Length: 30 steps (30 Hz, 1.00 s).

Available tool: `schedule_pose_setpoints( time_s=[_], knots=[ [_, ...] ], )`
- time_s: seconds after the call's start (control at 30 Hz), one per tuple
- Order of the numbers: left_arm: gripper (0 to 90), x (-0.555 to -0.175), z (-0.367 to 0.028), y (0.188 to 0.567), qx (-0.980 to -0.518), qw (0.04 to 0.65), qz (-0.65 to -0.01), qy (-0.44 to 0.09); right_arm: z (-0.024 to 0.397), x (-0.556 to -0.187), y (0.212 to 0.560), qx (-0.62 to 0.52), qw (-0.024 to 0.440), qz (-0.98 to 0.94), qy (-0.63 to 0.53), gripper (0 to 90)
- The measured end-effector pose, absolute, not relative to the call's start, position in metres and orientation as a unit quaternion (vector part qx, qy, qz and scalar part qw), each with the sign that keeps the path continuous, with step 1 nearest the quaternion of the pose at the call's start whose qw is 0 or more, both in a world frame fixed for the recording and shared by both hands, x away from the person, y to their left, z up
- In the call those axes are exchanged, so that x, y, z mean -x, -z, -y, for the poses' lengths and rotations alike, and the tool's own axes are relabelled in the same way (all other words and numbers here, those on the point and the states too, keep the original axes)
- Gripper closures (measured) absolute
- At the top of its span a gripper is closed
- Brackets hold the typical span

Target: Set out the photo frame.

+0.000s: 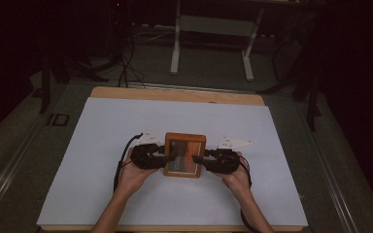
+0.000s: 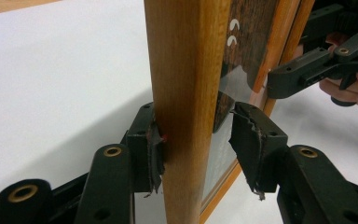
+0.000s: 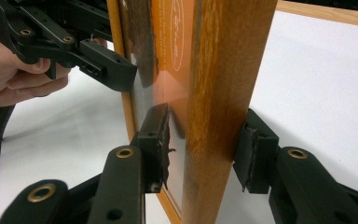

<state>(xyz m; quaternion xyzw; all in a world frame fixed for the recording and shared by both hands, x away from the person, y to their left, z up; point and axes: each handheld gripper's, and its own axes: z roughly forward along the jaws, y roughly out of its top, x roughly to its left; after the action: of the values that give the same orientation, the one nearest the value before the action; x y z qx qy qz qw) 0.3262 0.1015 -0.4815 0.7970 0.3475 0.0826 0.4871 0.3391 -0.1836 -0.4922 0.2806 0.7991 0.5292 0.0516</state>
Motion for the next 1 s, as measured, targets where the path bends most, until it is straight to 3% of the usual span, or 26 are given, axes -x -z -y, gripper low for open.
schedule_pose_setpoints(
  time_s=[0.6, 1.0],
  knots=[
    [51.7, -0.334, -0.096, 0.487, -0.788, 0.481, -0.372, -0.096, 0.176, -0.349, 0.495, -0.316, 0.065, -0.799, -0.507, 51.9],
    [51.8, -0.333, -0.097, 0.487, -0.788, 0.478, -0.375, -0.099, 0.176, -0.346, 0.495, -0.32, 0.07, -0.801, -0.501, 53.5]
  ],
)
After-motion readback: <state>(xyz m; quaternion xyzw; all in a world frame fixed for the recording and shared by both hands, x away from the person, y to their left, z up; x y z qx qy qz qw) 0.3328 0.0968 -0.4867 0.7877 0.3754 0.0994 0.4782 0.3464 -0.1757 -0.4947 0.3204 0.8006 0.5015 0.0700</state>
